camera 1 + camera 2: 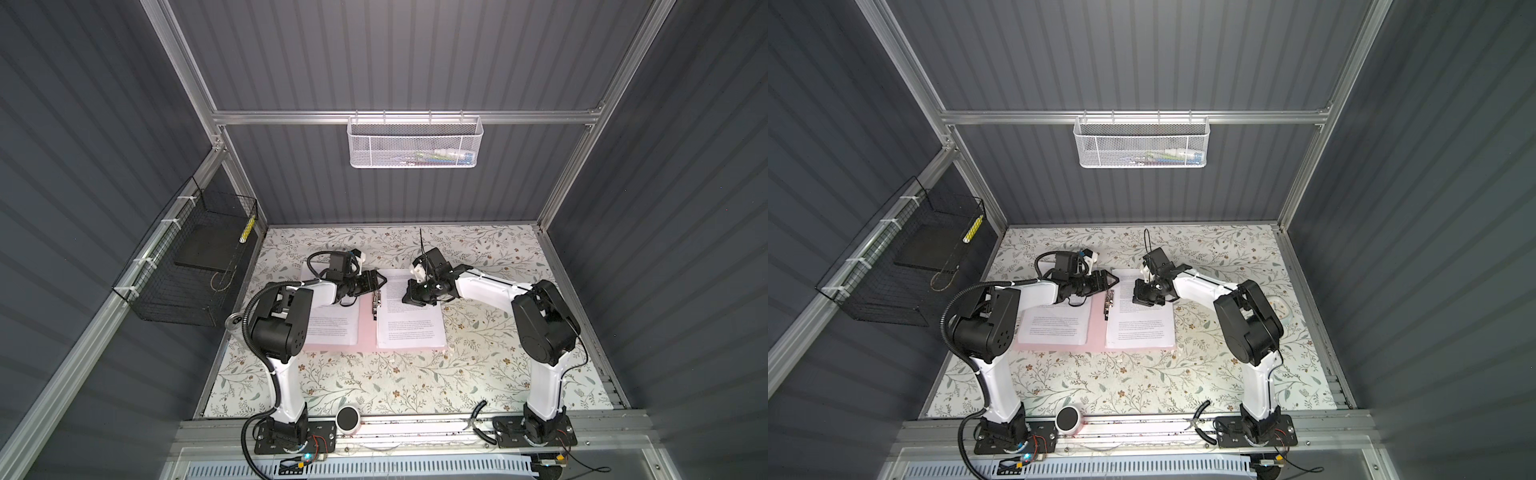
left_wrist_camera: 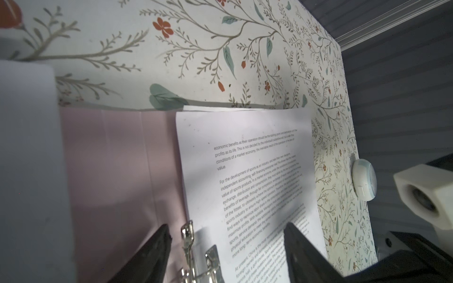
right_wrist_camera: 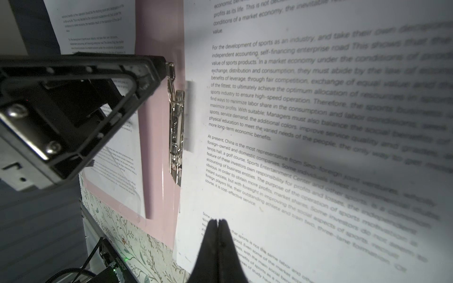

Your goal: Put the files into the folder

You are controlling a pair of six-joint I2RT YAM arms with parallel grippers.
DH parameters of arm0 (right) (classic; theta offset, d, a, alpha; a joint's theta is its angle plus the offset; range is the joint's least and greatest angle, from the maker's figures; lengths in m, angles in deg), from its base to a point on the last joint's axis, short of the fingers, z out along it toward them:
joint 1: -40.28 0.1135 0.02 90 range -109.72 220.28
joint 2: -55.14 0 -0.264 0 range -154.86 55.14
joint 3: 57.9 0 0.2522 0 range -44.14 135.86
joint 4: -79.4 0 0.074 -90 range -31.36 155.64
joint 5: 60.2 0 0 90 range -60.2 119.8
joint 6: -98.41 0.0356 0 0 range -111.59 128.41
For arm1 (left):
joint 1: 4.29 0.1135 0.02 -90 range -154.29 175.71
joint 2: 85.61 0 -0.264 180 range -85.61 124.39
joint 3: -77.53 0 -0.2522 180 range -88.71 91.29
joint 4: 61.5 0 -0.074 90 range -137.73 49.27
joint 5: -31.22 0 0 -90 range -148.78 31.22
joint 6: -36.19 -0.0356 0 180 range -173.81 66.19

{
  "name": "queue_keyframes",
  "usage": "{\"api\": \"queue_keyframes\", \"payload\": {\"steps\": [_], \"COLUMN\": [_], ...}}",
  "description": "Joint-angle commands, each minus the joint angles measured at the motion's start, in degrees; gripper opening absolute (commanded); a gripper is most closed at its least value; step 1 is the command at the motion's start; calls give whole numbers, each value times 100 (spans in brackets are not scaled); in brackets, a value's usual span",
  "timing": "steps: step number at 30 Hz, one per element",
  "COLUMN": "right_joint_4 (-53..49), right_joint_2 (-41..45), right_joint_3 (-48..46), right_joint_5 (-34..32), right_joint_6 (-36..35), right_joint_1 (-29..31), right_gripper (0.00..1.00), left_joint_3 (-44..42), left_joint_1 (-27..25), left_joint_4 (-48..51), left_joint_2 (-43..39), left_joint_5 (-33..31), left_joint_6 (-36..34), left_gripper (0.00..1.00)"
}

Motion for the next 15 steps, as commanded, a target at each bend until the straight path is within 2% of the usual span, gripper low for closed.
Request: {"api": "queue_keyframes", "payload": {"steps": [1,15], "right_joint_4": [5,69], "right_joint_2": [30,47], "right_joint_3": [-79,-193], "right_joint_5": [13,15], "right_joint_6": [34,76], "right_joint_1": [24,35], "right_gripper": [0,0], "left_joint_3": [177,117], "left_joint_1": [-30,-56], "left_joint_4": [-141,-525], "left_joint_2": [106,302], "left_joint_5": [197,432], "left_joint_6": [74,288], "left_gripper": [73,72]}}
